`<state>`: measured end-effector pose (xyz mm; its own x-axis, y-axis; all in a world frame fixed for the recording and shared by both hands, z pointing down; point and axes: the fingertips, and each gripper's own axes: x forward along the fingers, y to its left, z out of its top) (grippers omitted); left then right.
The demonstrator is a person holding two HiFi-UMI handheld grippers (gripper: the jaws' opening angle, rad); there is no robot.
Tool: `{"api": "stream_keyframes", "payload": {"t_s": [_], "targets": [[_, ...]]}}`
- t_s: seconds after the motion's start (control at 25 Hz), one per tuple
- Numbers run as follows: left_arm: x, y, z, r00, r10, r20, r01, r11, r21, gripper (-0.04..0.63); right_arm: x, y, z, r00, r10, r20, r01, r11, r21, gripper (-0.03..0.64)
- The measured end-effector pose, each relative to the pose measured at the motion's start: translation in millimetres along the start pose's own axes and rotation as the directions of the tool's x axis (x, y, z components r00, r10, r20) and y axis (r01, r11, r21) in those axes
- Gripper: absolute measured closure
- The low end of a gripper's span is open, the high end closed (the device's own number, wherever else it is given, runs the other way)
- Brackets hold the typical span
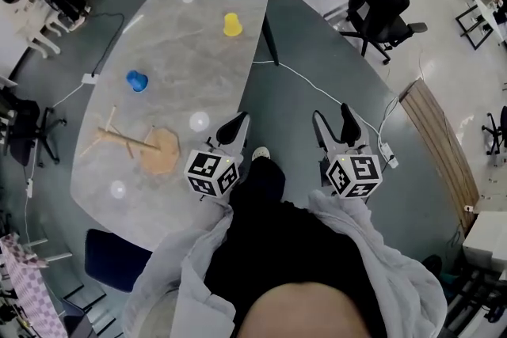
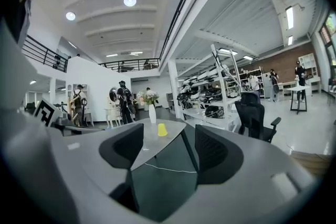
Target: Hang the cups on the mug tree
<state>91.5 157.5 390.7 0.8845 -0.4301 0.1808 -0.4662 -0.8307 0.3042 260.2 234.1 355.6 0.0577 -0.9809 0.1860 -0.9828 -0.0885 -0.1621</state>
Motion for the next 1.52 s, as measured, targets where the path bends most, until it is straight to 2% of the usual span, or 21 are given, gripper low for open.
{"api": "stream_keyframes", "payload": {"t_s": [0.24,0.48,0.68,0.88,1.04,1.24,1.52], "targets": [[53.9,59.6,35.4,0.999,0.042,0.029,-0.042,0.999,0.000,0.598,89.7,-8.5,18.5,0.998,0.068,-0.016,-0.068,0.998,-0.012,0.318],[75.8,105.3,43.7,0.995,0.101,0.019,-0.101,0.995,-0.025,0.598,170.8,0.1,26.8,0.987,0.158,-0.040,-0.159,0.987,-0.025,0.318],[68.4,132.2,33.7,0.984,0.176,0.001,-0.175,0.982,-0.069,0.598,214.9,29.5,17.1,0.960,0.267,-0.086,-0.271,0.962,-0.034,0.319],[62.1,157.4,29.1,0.973,0.233,-0.005,-0.232,0.968,-0.095,0.598,248.0,52.9,5.6,0.932,0.338,-0.134,-0.346,0.938,-0.036,0.319],[61.1,181.9,28.8,0.952,0.307,0.005,-0.304,0.943,-0.133,0.598,282.2,59.5,-2.3,0.905,0.386,-0.178,-0.402,0.914,-0.060,0.321],[70.8,217.0,30.6,0.915,0.403,-0.001,-0.395,0.898,-0.192,0.598,337.5,64.0,-6.7,0.866,0.441,-0.234,-0.471,0.878,-0.087,0.319],[95.9,267.3,26.2,0.870,0.492,-0.032,-0.483,0.836,-0.259,0.598,421.9,60.3,-32.5,0.821,0.474,-0.319,-0.523,0.848,-0.084,0.319]]}}
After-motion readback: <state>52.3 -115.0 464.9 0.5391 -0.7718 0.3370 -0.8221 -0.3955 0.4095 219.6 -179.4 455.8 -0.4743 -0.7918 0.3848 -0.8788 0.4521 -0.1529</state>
